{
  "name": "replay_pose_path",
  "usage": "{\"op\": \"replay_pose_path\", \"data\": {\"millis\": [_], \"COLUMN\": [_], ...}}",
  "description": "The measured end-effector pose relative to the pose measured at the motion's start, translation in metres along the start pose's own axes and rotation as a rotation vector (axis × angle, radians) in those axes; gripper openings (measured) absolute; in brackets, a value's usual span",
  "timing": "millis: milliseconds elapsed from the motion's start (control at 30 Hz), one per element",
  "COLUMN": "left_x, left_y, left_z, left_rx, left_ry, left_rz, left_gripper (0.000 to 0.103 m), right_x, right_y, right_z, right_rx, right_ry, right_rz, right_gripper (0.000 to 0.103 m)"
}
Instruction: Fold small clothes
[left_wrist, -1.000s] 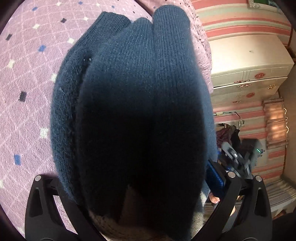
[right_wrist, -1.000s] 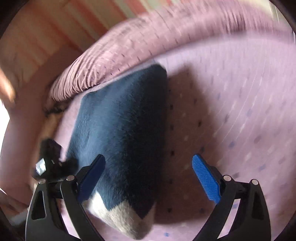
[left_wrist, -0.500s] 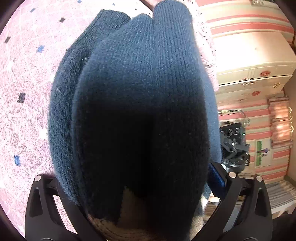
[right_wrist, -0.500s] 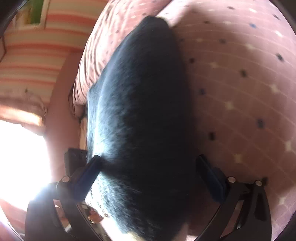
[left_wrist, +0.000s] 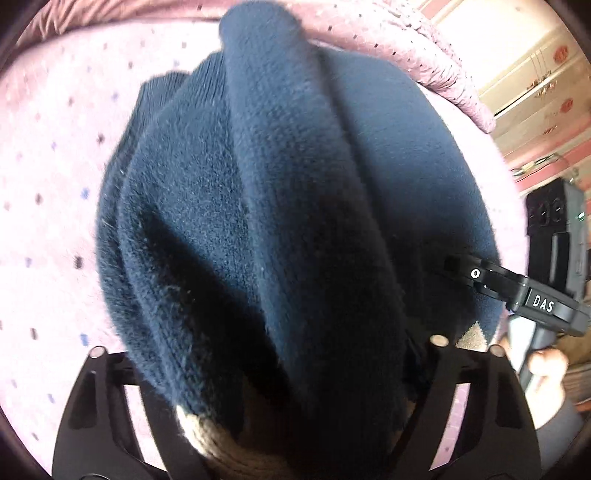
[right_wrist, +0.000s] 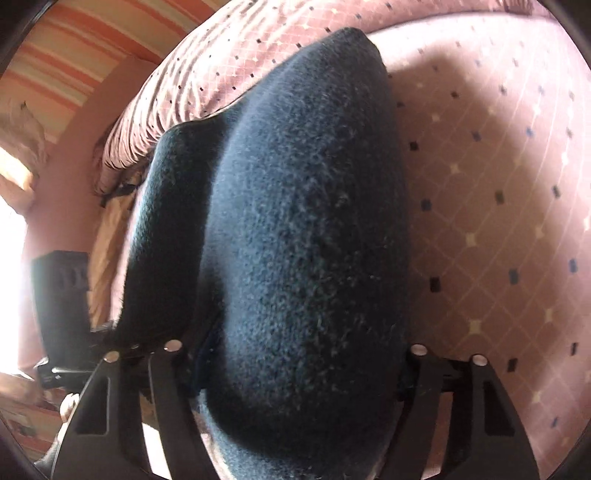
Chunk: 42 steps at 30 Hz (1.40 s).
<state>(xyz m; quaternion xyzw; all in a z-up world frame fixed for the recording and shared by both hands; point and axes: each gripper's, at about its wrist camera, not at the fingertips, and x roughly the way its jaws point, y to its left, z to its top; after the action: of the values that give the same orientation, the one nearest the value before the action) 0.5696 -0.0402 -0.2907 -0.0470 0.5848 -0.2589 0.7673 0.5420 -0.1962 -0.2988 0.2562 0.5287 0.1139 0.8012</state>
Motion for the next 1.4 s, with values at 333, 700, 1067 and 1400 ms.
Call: {"op": "replay_pose_path", "data": {"millis": [333, 700, 1067, 1400], "left_x": [-0.031, -0.057, 0.038, 0.067], "left_y": [-0.022, -0.149, -0.28, -0.296], "left_z": [-0.003, -0.018, -0.065, -0.1], "left_rx": [0.057, 0.081, 0.114, 0.131], "left_ry": [-0.111, -0.133, -0.055, -0.106], "left_rz": [0.035, -0.02, 0.014, 0.092], "left_gripper": [0.058, 0.057, 0.057, 0.075], "right_x": [-0.039, -0.166, -0.223, -0.186], "right_y": [0.041, -0.019, -0.157, -0.224], "right_z": [-0.005, -0.012, -0.059, -0.077], "right_rx": [-0.113, -0.1, -0.03, 0.036], "right_ry": [-0.119, -0.164, -0.13, -0.16], "right_rz": [-0.023, -0.047, -0.109, 0.004], "right_gripper": [0.06, 0.06, 0.06, 0.064]}}
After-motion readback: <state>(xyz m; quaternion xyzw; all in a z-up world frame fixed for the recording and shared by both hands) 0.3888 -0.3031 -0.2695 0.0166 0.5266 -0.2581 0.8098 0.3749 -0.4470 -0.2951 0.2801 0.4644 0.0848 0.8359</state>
